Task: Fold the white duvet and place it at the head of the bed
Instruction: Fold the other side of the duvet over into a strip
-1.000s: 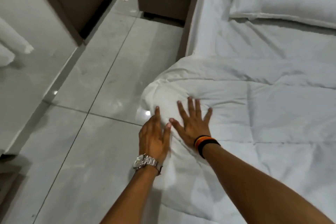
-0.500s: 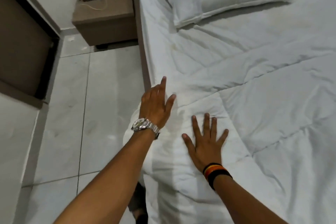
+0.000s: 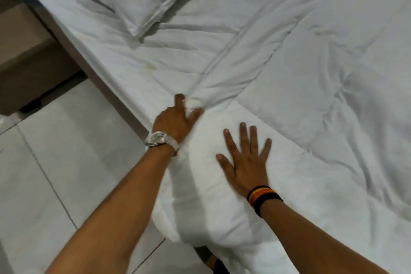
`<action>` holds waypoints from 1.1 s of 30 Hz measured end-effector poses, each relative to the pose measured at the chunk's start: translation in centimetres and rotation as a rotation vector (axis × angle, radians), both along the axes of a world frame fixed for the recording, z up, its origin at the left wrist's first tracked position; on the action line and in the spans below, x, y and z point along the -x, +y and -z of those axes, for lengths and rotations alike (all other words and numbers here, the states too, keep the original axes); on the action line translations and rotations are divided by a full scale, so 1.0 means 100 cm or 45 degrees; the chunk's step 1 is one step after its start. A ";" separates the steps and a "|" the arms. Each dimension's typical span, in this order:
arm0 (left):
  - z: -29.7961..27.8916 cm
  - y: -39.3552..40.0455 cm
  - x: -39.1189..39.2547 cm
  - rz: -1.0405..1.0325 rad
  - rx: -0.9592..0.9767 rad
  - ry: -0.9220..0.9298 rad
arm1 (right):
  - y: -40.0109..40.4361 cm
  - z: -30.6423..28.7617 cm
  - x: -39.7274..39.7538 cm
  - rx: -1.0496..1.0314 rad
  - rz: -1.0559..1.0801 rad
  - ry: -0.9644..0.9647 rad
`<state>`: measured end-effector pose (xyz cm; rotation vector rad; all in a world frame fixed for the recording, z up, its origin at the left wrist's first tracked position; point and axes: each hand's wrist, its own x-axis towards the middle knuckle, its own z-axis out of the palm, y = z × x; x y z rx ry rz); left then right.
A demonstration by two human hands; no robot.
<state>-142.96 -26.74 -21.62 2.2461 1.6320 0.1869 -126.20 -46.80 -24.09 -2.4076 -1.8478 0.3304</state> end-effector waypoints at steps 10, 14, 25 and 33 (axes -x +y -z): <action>0.012 -0.018 0.018 -0.014 -0.117 -0.058 | -0.119 -0.032 -0.040 -0.185 0.756 0.079; -0.008 -0.067 0.021 0.274 -0.345 0.042 | -0.244 -0.040 -0.057 0.024 1.318 0.195; -0.001 -0.255 -0.052 1.091 -0.105 -0.177 | -0.315 -0.025 -0.003 -0.159 1.678 0.409; 0.009 -0.270 -0.049 1.234 0.008 -0.094 | -0.373 -0.016 0.051 -0.078 1.847 0.596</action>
